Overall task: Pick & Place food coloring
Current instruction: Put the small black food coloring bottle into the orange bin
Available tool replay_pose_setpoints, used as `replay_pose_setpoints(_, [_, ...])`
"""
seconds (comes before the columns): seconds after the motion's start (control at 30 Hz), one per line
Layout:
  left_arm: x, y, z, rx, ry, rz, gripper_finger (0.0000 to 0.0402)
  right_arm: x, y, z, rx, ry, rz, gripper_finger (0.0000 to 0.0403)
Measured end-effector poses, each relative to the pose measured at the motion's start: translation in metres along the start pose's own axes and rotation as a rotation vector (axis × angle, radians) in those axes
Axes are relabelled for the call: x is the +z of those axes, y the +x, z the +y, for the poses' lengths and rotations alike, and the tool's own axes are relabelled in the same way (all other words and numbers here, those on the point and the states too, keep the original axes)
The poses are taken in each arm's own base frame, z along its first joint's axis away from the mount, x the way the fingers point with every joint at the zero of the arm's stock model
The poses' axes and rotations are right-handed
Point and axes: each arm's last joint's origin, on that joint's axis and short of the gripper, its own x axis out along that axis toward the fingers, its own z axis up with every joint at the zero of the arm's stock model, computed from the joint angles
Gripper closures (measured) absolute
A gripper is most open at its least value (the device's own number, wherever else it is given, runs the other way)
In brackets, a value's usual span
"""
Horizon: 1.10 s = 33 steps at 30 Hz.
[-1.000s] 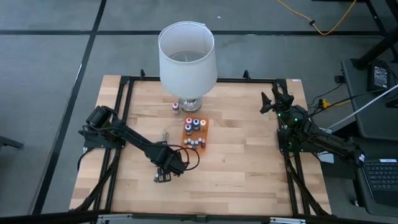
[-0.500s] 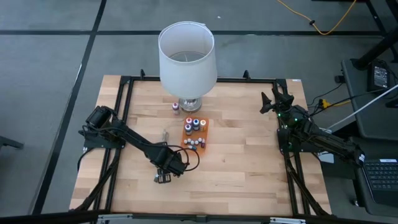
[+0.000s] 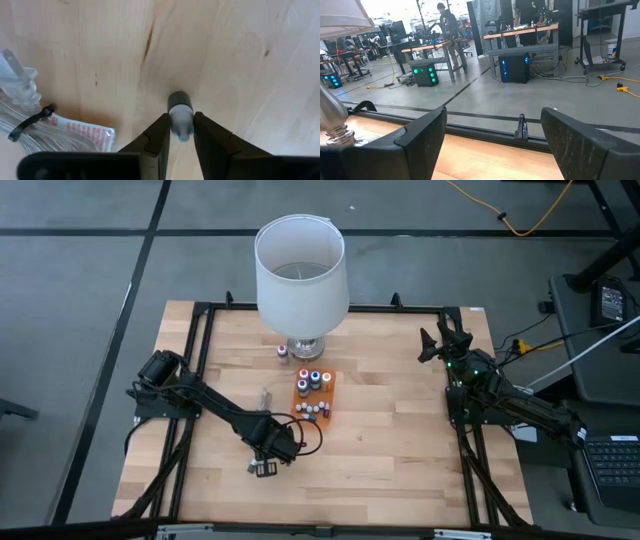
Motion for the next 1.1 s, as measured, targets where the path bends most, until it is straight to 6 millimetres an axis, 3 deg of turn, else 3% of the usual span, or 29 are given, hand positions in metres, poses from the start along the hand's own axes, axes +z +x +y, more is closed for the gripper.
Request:
replay_pose_setpoints(0.37, [-0.001,-0.007,0.001,-0.019,0.007,0.017,0.0342,0.0,0.0,0.0,0.0,0.0,0.0,0.0079])
replay_pose_setpoints(0.73, [0.004,-0.068,0.026,0.024,-0.054,-0.062,0.0344,0.0,0.0,0.0,0.0,0.0,0.0,0.0079])
replay_pose_setpoints(1.1, [0.038,-0.106,0.043,0.067,-0.048,-0.119,0.0344,0.0,0.0,0.0,0.0,0.0,0.0,0.0079])
